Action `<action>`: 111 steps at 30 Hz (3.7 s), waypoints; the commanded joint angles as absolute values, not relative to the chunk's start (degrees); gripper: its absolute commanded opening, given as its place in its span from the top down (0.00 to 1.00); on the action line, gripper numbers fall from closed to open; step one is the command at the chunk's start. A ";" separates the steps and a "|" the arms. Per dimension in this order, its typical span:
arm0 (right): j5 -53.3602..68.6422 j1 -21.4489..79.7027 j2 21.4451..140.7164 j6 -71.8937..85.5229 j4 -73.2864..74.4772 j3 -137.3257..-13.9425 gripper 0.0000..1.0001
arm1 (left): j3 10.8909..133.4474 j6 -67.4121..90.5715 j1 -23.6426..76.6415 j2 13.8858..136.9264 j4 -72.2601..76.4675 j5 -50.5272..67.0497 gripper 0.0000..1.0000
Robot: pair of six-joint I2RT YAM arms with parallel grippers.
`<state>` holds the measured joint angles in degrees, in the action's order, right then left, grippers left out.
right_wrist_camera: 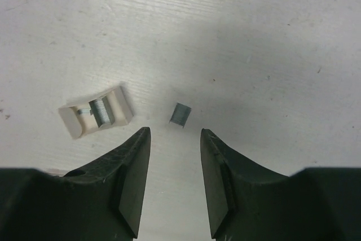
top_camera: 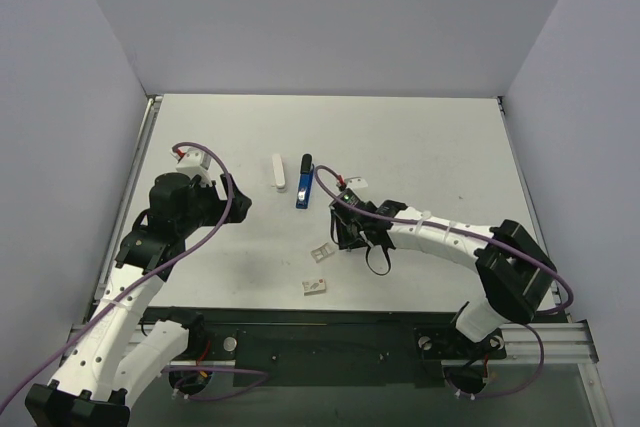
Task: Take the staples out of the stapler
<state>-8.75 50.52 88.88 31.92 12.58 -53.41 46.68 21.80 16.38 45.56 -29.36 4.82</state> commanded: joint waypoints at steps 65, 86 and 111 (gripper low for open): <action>-15.21 53.52 93.60 38.33 21.63 -64.69 0.95 | 46.76 21.27 15.82 44.56 -27.07 5.63 0.12; -2.46 56.51 100.55 25.14 18.02 -68.20 0.94 | 46.85 21.27 15.82 44.56 -27.07 5.80 0.12; -0.62 56.60 104.15 23.99 15.73 -67.94 0.90 | 46.85 21.18 15.73 44.74 -27.16 5.71 0.12</action>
